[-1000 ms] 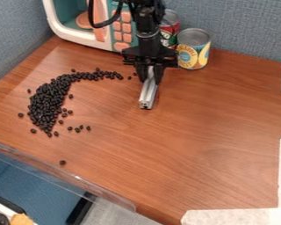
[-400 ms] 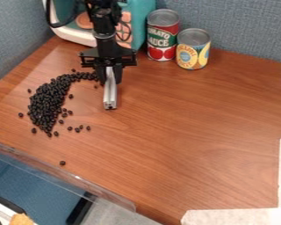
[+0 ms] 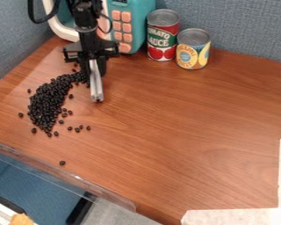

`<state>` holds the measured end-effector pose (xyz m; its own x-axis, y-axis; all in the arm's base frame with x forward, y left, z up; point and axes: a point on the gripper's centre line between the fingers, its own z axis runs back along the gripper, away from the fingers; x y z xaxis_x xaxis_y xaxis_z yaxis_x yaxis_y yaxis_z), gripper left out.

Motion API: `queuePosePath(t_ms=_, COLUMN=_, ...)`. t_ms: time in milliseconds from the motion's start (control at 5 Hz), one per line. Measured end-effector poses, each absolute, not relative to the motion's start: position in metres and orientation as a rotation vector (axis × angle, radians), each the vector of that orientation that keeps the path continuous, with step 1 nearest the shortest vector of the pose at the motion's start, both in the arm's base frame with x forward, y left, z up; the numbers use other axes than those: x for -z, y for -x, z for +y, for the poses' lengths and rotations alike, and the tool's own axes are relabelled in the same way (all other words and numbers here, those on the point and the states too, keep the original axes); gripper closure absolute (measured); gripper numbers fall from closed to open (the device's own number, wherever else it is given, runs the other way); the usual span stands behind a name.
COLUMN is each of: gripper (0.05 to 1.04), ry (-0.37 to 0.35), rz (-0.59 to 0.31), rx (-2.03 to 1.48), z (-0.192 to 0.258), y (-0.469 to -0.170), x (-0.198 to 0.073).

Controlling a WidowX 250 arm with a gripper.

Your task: Sweep into pile

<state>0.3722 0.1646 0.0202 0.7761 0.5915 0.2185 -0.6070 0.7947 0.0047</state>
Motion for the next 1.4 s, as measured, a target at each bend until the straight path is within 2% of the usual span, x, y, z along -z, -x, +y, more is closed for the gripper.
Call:
queuePosePath(t_ms=400, gripper=0.740, ry=-0.123, rz=-0.199, rx=-0.679, z=0.177, y=-0.365, x=-0.020)
queuePosePath(t_ms=600, gripper=0.740, ry=-0.113, rz=-0.173, rx=-0.707, z=0.176, y=-0.357, x=-0.016)
queuePosePath(t_ms=800, gripper=0.740, ry=-0.112, rz=-0.221, rx=-0.718, z=0.170, y=-0.359, x=-0.041)
queuePosePath(t_ms=1200, gripper=0.740, ry=-0.113, rz=-0.222, rx=-0.584, z=0.118, y=-0.368, x=-0.050)
queuePosePath(t_ms=1400, gripper=0.740, ry=-0.103, rz=-0.226, rx=-0.574, z=0.110, y=-0.371, x=-0.051)
